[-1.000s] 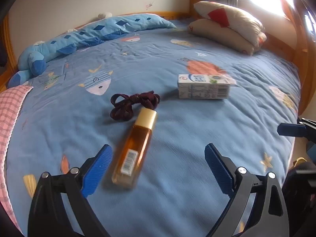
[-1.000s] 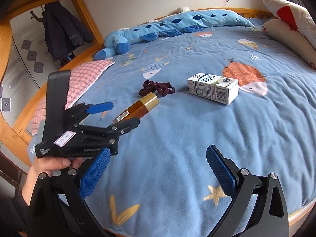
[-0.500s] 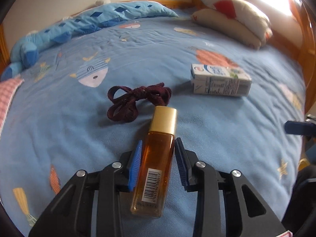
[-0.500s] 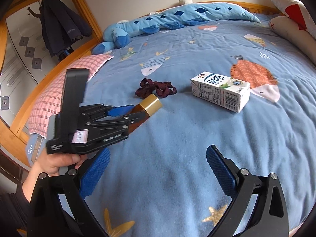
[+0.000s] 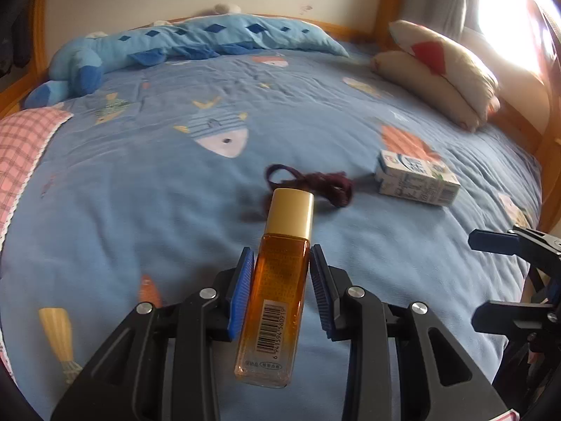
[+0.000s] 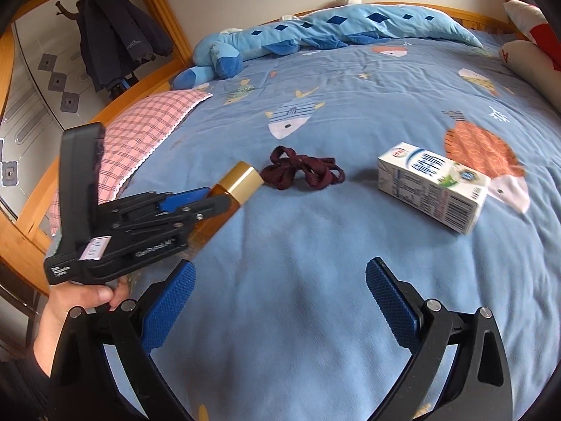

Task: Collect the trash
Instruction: 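Grasp the dark red scrunchie with the right gripper while the left holds the bottle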

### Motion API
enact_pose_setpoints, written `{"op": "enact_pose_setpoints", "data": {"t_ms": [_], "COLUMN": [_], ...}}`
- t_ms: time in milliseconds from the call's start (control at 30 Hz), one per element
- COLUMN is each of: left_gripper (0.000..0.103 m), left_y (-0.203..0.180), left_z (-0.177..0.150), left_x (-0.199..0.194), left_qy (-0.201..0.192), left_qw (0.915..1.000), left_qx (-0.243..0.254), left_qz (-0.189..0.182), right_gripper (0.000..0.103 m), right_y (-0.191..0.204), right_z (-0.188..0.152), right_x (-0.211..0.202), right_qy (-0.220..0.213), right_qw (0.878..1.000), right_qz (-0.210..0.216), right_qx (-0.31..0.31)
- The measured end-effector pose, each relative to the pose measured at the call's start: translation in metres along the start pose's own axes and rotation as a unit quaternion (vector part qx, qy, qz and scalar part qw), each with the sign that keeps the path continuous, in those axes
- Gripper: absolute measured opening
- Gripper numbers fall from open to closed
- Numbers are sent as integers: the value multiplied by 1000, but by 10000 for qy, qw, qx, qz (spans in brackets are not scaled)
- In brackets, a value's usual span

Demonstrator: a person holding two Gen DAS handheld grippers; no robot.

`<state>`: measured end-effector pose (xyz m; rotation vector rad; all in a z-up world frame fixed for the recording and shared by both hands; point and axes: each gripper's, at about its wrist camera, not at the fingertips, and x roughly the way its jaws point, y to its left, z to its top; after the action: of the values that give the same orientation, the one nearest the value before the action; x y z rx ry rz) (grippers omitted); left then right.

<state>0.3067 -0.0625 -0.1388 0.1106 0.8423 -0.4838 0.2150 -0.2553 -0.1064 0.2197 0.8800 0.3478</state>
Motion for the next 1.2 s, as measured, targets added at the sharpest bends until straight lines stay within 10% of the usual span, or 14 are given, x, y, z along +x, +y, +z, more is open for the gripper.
{"op": "enact_pose_setpoints", "data": {"t_ms": [933, 1200], "left_gripper": [33, 33], "left_y": [65, 58], "left_z": [27, 25], "left_x": [3, 6], "left_qy": [-166, -109], "left_qw": [9973, 9970], "left_qx": [-714, -766], "left_qz": [-91, -92], "right_gripper": [80, 31], "right_y": [-6, -7], "right_z": [87, 77], "right_x": [137, 149], "right_qy": [368, 428], "right_qw": [9965, 9966], "right_qz": [-481, -419], "right_qx": [-569, -557]}}
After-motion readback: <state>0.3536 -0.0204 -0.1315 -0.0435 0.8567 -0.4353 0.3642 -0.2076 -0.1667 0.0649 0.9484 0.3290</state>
